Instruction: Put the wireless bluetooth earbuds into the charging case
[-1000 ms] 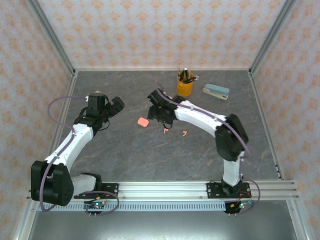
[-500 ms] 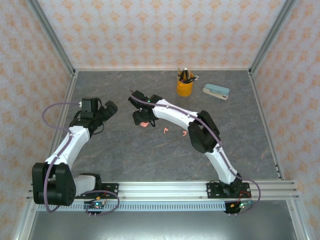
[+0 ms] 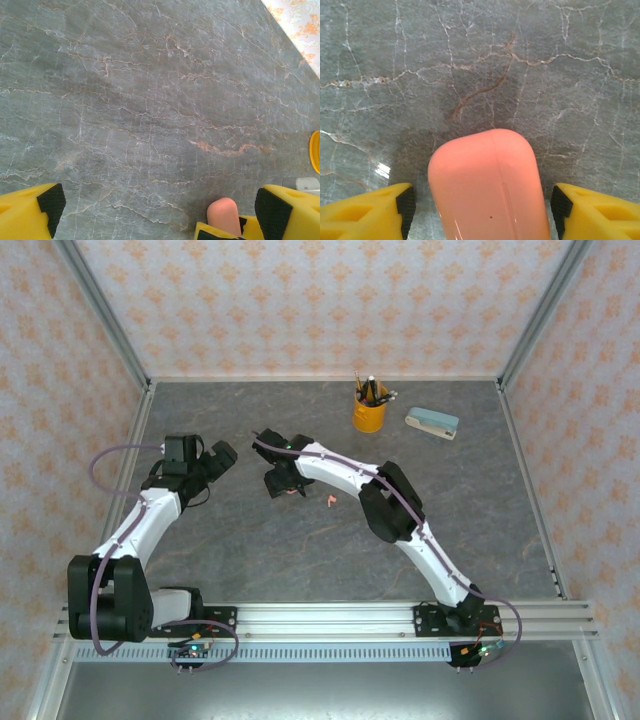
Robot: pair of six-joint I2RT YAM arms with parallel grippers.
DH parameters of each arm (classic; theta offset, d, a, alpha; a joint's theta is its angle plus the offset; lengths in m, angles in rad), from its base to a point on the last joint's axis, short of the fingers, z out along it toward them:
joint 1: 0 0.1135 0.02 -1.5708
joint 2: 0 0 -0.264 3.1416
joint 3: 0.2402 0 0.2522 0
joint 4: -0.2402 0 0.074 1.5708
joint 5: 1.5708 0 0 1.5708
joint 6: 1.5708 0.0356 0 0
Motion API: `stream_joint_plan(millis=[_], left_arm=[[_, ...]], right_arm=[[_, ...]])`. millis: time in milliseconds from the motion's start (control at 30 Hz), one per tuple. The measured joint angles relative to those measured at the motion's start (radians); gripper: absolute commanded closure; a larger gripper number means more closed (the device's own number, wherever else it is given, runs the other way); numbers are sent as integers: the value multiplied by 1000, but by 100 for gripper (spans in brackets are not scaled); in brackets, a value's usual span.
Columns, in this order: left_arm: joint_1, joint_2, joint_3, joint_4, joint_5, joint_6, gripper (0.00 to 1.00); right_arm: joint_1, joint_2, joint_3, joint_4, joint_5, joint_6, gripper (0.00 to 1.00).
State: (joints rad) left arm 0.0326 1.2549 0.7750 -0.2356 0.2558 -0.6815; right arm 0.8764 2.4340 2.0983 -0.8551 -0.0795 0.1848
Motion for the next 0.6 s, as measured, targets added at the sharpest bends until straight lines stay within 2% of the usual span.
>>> stream_joint_plan(millis=[267, 400, 600], left_arm=[[0, 5, -13, 23, 11, -11, 0], [0, 5, -17, 24, 25, -22, 0], [0, 1, -27, 25, 32, -29, 0]], right_arm=[[0, 0, -6, 1, -17, -29, 43], [0, -31, -64, 40, -22, -52, 50], [0, -93, -170, 85, -40, -77, 52]])
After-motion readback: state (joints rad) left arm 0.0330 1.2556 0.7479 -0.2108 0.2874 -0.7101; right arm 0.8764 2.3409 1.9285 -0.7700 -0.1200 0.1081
